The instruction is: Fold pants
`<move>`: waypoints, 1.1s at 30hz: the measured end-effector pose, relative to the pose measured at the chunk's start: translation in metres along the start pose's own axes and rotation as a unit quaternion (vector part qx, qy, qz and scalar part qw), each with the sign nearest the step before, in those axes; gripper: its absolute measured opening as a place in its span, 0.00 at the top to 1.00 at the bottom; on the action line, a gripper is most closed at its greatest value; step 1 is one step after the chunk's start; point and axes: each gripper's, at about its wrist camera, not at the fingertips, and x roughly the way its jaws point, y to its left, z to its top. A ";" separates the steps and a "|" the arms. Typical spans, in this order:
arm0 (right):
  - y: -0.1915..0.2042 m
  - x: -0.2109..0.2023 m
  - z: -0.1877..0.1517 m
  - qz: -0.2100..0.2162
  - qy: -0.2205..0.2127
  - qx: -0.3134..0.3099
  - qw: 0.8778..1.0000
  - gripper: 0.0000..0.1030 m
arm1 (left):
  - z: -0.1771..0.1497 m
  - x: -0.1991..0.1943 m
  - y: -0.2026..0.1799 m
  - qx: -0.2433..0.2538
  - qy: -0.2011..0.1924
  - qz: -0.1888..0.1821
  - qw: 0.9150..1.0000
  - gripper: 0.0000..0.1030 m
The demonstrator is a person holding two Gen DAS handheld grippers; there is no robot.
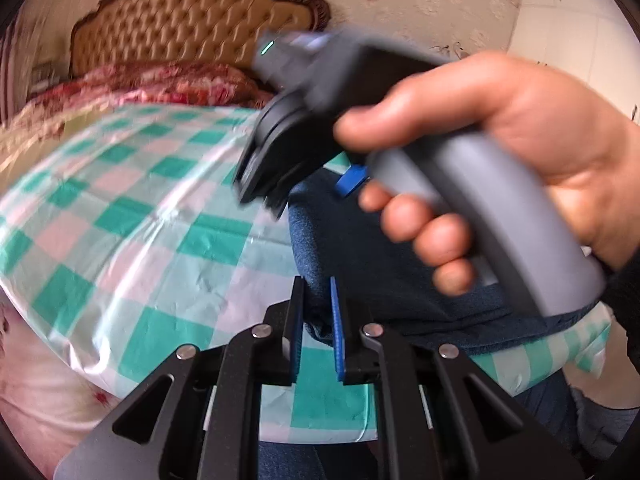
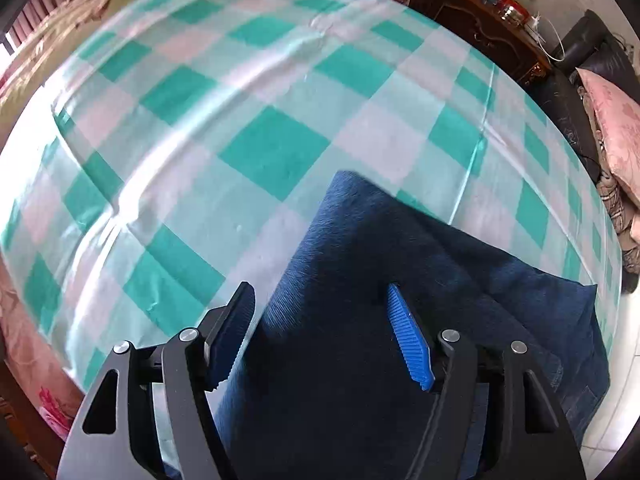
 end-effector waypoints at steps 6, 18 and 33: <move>-0.008 0.001 -0.004 -0.012 -0.023 0.018 0.999 0.75 | 0.004 -0.003 0.003 -0.042 -0.007 -0.011 0.999 0.81; -0.073 -0.053 -0.010 0.108 -0.086 0.098 0.986 0.87 | 0.027 0.002 -0.038 -0.040 -0.012 -0.003 0.999 0.89; -0.466 -0.130 -0.233 0.236 -0.208 0.305 0.899 0.87 | 0.005 0.000 -0.442 0.371 -0.146 -0.049 0.916 0.89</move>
